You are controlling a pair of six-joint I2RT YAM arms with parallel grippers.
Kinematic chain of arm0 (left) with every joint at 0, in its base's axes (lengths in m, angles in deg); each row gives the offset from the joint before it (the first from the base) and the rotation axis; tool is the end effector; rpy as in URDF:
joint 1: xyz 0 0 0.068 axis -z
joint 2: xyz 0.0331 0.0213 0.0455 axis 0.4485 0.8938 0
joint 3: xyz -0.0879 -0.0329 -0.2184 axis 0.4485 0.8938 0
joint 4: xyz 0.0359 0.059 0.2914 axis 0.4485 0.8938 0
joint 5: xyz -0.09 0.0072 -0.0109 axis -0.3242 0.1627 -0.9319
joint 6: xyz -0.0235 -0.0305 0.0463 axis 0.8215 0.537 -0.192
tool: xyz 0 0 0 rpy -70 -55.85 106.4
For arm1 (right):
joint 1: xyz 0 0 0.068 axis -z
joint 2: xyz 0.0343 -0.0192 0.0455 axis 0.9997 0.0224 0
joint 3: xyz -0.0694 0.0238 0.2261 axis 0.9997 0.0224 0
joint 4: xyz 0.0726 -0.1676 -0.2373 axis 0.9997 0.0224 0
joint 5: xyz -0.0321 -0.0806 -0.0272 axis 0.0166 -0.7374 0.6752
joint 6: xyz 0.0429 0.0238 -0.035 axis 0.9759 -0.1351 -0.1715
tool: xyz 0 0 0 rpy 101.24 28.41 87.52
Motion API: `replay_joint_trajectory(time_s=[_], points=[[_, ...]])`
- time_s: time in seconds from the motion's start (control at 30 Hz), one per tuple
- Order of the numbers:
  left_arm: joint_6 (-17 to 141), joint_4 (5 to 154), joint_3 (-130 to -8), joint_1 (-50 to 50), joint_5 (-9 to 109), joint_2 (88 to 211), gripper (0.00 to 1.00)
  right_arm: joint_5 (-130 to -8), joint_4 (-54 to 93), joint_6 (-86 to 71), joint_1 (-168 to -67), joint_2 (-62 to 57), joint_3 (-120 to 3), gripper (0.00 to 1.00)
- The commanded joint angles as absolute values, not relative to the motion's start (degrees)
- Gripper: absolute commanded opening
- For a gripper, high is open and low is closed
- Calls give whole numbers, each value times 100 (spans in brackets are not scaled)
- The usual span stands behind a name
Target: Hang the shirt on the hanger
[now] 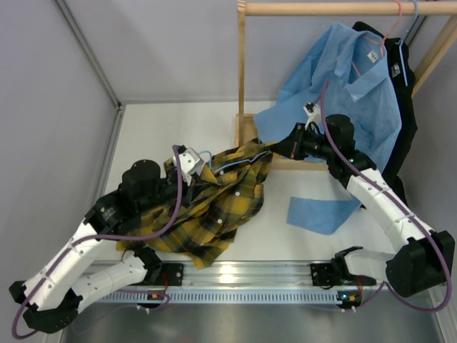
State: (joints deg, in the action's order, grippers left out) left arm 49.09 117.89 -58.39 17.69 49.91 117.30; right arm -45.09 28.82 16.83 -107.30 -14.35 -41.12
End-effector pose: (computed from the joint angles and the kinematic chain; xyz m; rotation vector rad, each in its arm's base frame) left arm 0.1529 -0.1583 0.3794 0.8468 1.7389 -0.6372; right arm 0.3106 0.1289 0.2912 -0.1661 2.0347 1.0934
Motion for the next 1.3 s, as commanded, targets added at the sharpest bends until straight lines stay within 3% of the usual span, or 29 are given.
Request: replay_joint_trajectory(time_s=[0.0, 0.13, 0.27, 0.6, 0.77, 0.83, 0.87, 0.9, 1.0, 1.17, 1.27], points=[[4850, 12382, -6033, 1782, 5232, 11879, 0, -5380, 3152, 979, -10436, -1566, -4589, 0], [4858, 12646, -6419, 1800, 5424, 12467, 0, -5650, 3344, 382, -10944, -1978, -4914, 0], [5349, 12402, -6798, 1800, 6338, 12566, 0, -5309, 3574, 485, -11261, -2189, -4933, 0], [6783, 9739, -6842, 1791, 6647, 12398, 0, -6319, 2266, 1978, -13273, -3025, -3572, 0], [7178, 8973, -6938, 1712, 6314, 12802, 0, -6303, 1290, 2296, -13582, -2999, -2842, 3], [7258, 8920, -7088, 1651, 6199, 13003, 0, -5934, 1069, 2279, -13600, -2955, -2709, 11], [7249, 8850, -7123, 1625, 5955, 13048, 0, -5872, 1113, 2209, -13591, -2972, -2692, 20], [7232, 8806, -7132, 1616, 5840, 13075, 0, -5924, 1426, 1991, -13582, -3085, -2674, 37], [7057, 8726, -7080, 1572, 5347, 13049, 0, -6327, 2199, 1569, -13513, -3724, -2586, 54], [6057, 9112, -6957, 1554, 4338, 13040, 0, -6883, 4187, 831, -13310, -5175, -2778, 63], [5642, 9333, -6782, 1554, 2749, 13163, 0, -6496, 4837, 287, -13310, -5424, -3410, 67]])
